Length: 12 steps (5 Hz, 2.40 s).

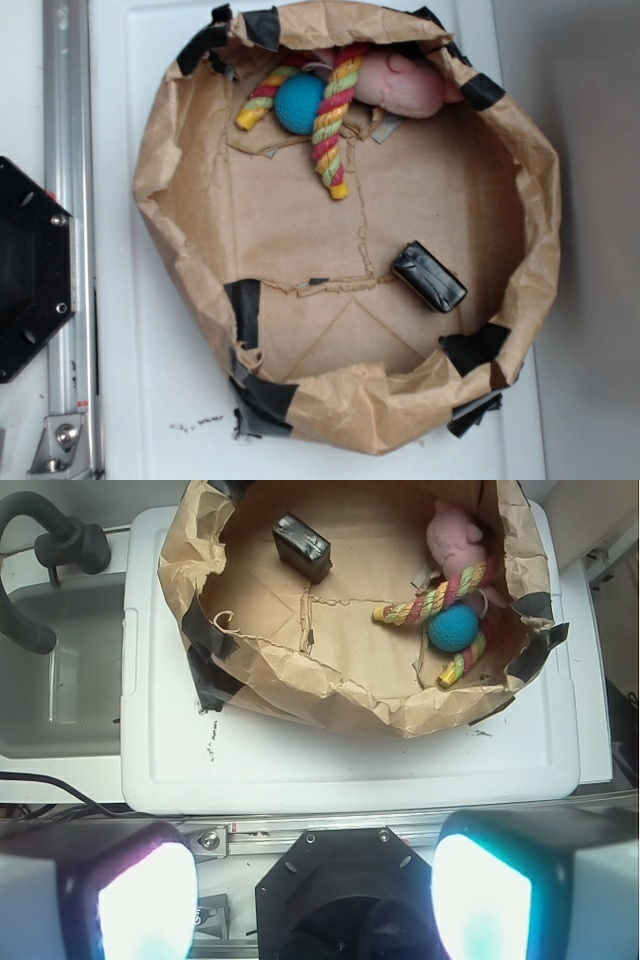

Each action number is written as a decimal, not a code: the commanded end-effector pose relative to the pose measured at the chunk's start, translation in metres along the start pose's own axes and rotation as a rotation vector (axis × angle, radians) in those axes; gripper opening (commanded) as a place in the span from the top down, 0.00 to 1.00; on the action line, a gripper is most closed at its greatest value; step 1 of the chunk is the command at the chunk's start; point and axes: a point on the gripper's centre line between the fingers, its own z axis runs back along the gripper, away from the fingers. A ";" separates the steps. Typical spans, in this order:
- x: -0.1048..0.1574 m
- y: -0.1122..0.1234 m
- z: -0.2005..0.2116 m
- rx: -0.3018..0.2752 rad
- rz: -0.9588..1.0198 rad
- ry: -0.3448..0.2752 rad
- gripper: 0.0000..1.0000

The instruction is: Grab the black box.

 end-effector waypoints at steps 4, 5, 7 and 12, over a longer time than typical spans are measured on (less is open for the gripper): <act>0.095 -0.017 -0.057 0.048 -0.307 -0.182 0.00; 0.095 -0.017 -0.057 0.048 -0.307 -0.182 0.00; 0.132 0.008 -0.092 0.103 -0.381 -0.203 0.00; 0.190 -0.014 -0.199 0.025 -0.692 -0.080 0.00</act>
